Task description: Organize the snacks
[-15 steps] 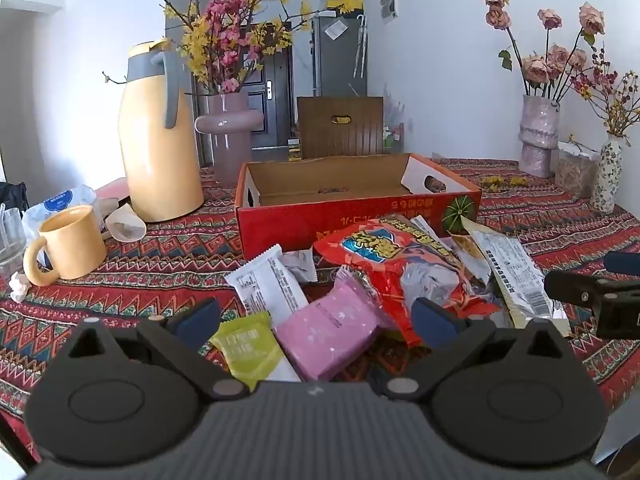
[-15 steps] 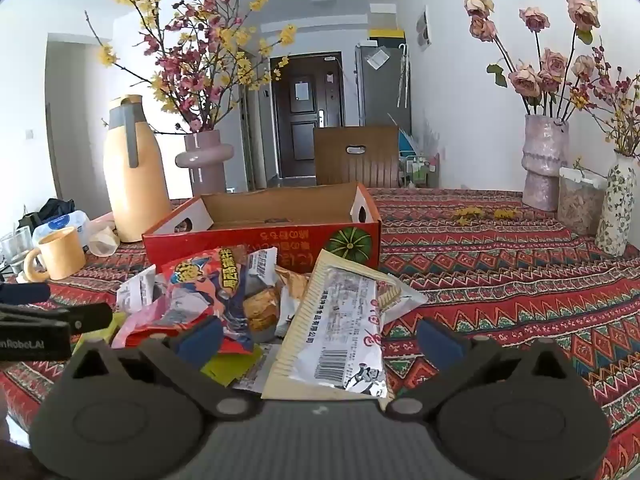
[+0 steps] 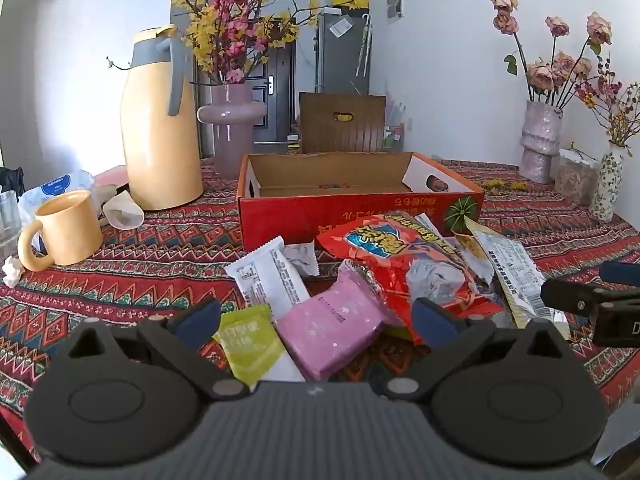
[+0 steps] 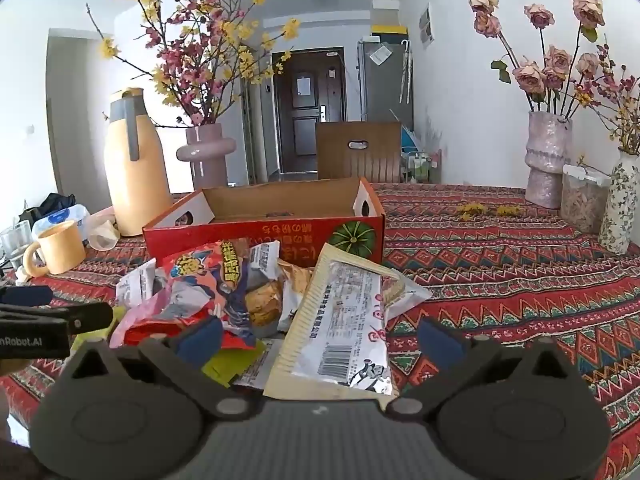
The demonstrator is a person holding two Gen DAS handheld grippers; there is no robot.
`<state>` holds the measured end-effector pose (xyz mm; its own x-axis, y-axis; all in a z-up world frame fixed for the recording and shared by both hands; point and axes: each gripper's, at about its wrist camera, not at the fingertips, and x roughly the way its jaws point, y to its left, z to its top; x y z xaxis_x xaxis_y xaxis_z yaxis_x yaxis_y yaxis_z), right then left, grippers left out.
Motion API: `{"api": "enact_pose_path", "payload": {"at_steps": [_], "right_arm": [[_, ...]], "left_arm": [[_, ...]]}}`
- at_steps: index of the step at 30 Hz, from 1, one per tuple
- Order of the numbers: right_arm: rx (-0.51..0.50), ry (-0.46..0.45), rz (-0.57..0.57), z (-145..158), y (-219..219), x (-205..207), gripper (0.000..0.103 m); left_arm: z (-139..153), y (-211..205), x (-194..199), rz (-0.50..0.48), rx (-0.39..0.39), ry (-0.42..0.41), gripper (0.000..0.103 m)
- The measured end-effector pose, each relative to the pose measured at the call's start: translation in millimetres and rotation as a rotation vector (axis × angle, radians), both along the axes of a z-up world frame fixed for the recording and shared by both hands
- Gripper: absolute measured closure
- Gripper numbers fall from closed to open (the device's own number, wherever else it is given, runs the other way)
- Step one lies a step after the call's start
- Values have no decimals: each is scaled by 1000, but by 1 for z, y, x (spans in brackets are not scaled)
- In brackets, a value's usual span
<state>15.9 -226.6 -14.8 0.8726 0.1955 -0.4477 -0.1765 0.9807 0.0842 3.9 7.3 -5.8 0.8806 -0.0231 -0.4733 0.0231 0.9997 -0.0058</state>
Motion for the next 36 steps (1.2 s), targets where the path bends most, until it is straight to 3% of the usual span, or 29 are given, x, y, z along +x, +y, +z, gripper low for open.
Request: {"api": "enact_pose_path", "payload": {"at_steps": [36], "right_arm": [[0, 9, 2, -1, 2, 2, 0]], "left_arm": [[-4, 6, 2, 2, -24, 14, 0]]}}
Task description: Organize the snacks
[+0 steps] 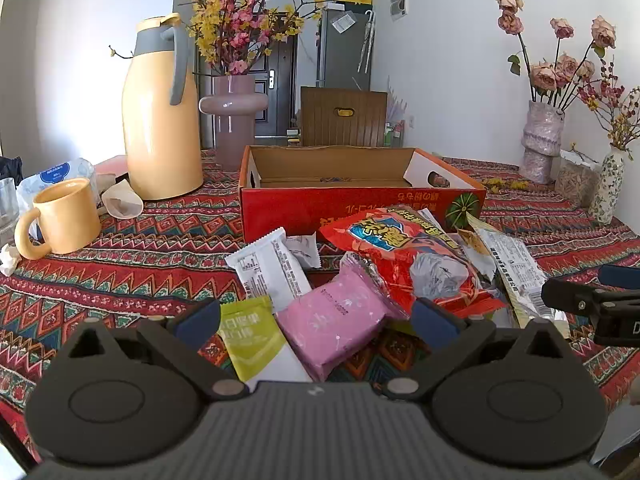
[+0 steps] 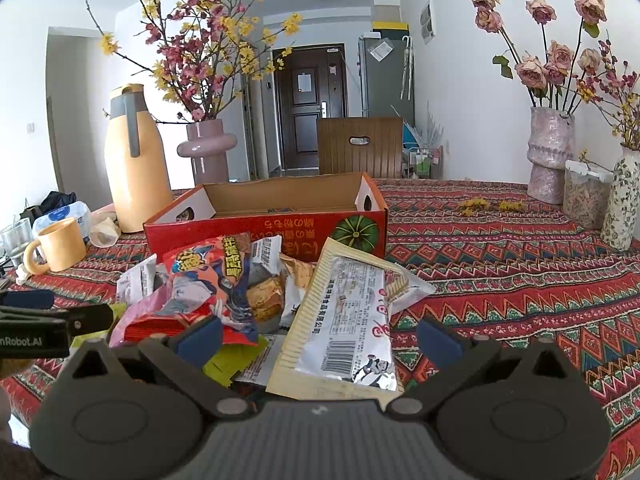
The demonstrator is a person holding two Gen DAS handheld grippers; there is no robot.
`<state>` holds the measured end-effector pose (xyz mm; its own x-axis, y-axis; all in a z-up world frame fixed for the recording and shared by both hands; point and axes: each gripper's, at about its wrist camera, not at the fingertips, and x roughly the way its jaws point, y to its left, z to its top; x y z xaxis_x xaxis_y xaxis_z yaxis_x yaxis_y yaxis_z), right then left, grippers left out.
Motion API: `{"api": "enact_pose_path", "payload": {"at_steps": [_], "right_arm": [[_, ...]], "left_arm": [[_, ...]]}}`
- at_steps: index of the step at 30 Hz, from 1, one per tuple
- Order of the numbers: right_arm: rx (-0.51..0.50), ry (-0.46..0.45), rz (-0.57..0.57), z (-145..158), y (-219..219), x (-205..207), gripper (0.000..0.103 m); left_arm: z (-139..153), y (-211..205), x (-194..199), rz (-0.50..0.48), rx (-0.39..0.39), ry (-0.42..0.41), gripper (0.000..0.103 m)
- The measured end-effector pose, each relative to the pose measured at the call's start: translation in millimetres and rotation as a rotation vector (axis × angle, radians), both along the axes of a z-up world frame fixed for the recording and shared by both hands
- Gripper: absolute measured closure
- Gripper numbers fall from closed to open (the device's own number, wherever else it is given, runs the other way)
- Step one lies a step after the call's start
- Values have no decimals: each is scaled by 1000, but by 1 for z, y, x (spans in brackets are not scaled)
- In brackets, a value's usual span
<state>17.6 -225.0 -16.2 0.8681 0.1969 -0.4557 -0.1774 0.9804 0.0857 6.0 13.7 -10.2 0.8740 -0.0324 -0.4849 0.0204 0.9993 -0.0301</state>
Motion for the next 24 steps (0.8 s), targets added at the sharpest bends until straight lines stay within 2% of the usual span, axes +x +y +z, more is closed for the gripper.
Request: {"api": "enact_pose_path", "payload": {"at_steps": [24], "right_arm": [[1, 3, -1, -1, 0, 0, 0]], "left_arm": [[-2, 2, -1, 3, -17, 4, 0]]}}
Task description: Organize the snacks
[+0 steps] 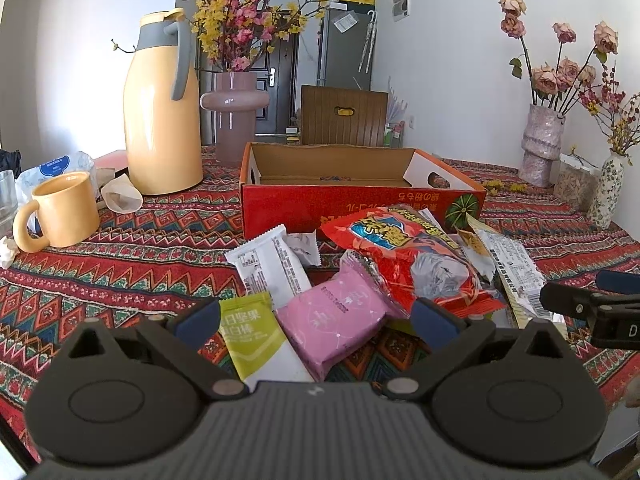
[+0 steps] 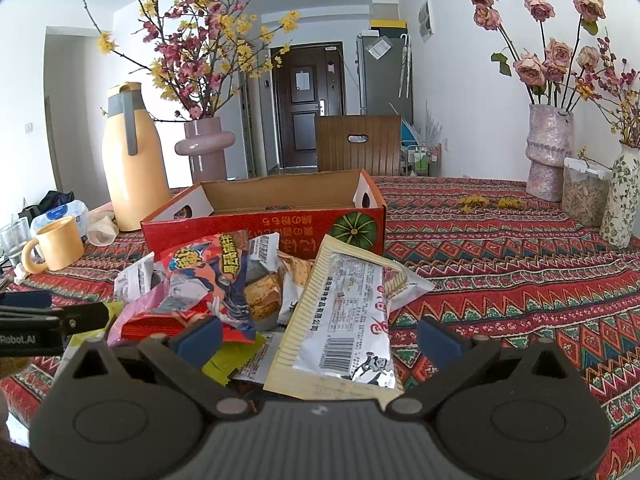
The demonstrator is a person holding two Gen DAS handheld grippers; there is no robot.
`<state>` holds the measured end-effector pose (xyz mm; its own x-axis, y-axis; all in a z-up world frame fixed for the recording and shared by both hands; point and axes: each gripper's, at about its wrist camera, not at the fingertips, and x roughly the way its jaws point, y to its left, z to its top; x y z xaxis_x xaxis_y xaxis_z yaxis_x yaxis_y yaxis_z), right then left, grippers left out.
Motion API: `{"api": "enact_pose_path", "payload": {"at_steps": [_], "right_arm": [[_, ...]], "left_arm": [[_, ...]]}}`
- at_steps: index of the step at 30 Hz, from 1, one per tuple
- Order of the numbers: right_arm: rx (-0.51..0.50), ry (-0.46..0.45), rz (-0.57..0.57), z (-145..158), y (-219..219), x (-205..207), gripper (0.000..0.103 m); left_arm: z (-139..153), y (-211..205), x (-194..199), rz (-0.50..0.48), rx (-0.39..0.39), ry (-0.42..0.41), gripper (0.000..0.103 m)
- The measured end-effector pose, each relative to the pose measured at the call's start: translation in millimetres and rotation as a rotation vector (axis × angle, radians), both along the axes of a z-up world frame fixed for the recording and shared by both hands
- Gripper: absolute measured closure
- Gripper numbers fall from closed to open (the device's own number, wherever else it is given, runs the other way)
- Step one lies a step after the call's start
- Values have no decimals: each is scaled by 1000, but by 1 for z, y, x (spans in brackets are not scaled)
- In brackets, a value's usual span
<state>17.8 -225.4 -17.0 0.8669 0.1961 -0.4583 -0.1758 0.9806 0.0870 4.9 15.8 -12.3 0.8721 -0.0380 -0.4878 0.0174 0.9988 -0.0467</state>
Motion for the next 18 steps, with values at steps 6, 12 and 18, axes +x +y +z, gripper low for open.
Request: {"api": "enact_pose_path", "payload": {"at_steps": [6, 12, 18], "right_arm": [[-2, 4, -1, -2, 0, 0, 0], [-1, 9, -3, -5, -2, -1, 0], [7, 29, -12, -6, -6, 6, 0]], "left_arm": [[-1, -2, 0, -8, 7, 4, 0], [-2, -3, 1, -12, 2, 5, 0], [-3, 0, 3, -4, -9, 9, 0]]}}
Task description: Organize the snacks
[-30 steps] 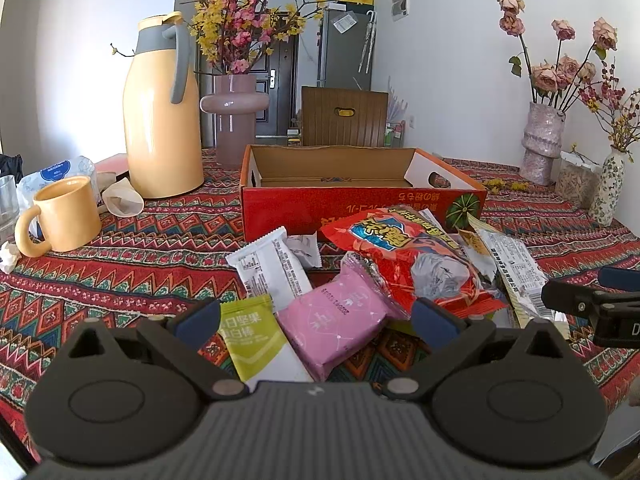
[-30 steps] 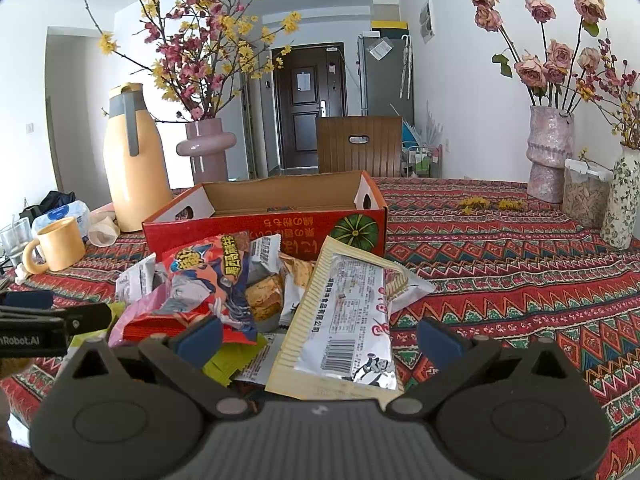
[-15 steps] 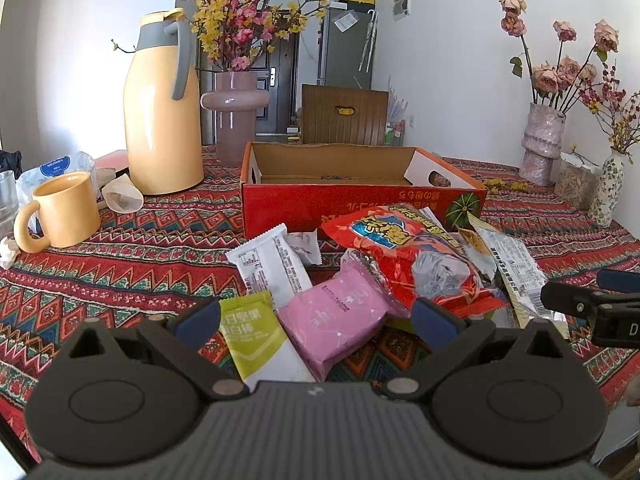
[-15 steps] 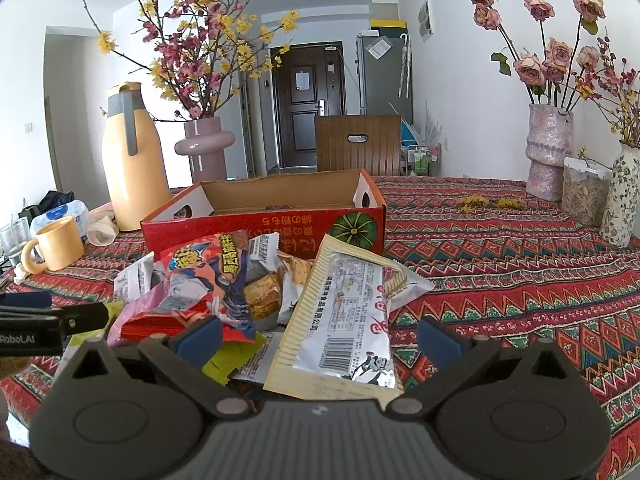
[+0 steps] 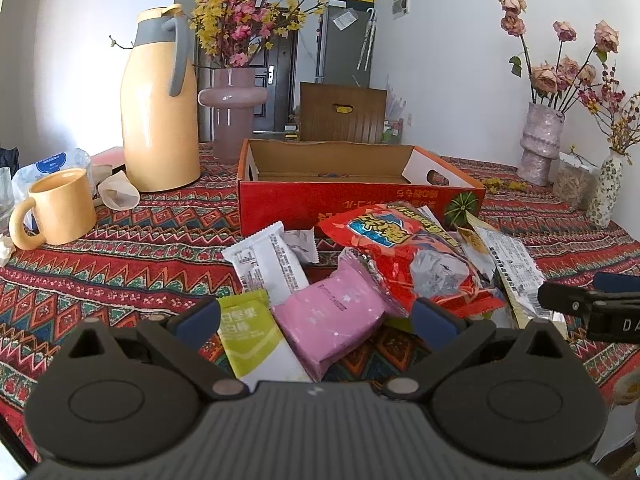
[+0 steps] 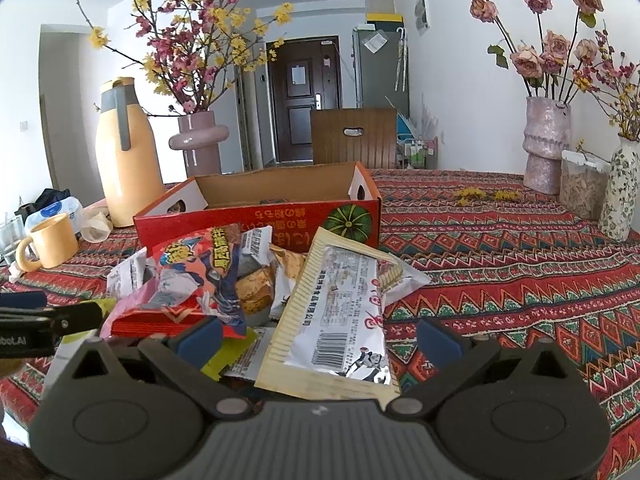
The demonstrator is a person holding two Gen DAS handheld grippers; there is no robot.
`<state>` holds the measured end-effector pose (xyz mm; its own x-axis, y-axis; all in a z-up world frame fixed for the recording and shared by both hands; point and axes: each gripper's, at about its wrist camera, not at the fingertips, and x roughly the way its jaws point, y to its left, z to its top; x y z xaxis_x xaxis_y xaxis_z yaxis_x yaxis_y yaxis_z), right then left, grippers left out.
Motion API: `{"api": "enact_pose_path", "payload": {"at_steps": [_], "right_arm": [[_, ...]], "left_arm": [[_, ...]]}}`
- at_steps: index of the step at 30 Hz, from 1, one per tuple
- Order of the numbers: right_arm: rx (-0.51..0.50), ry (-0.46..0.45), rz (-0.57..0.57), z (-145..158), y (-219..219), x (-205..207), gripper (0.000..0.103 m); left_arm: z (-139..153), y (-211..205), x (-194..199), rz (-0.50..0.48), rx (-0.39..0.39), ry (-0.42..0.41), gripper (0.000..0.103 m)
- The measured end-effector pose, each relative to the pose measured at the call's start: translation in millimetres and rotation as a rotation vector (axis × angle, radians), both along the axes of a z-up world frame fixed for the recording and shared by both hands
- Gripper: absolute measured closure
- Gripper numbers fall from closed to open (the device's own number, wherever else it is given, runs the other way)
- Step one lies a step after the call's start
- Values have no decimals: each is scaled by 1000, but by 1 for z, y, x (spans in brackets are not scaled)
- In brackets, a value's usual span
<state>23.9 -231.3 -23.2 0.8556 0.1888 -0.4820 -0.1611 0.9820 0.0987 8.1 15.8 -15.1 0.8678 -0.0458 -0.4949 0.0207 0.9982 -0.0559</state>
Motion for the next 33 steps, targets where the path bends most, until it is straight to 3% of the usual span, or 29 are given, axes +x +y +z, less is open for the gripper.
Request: {"api": "enact_pose_path", "payload": {"at_steps": [6, 15, 20, 22, 26, 30, 33], "right_arm": [[9, 26, -33, 2, -10, 17, 0], [94, 167, -46, -10, -15, 70, 3], [110, 212, -30, -19, -13, 81, 16], [121, 228, -20, -21, -14, 81, 28], [138, 222, -10, -20, -18, 76, 39], [143, 192, 0, -16, -23, 68, 68], [139, 162, -5, -14, -25, 59, 68]], "left_arm": [[0, 3, 2, 15, -9, 7, 0], [-1, 9, 4, 36, -13, 18, 0], [-2, 13, 8, 39, -24, 33, 0], [-3, 12, 8, 35, -25, 37, 0], [-4, 11, 9, 37, -23, 45, 0], [-5, 12, 10, 51, -24, 65, 0], [-7, 15, 13, 66, -26, 95, 0]]}}
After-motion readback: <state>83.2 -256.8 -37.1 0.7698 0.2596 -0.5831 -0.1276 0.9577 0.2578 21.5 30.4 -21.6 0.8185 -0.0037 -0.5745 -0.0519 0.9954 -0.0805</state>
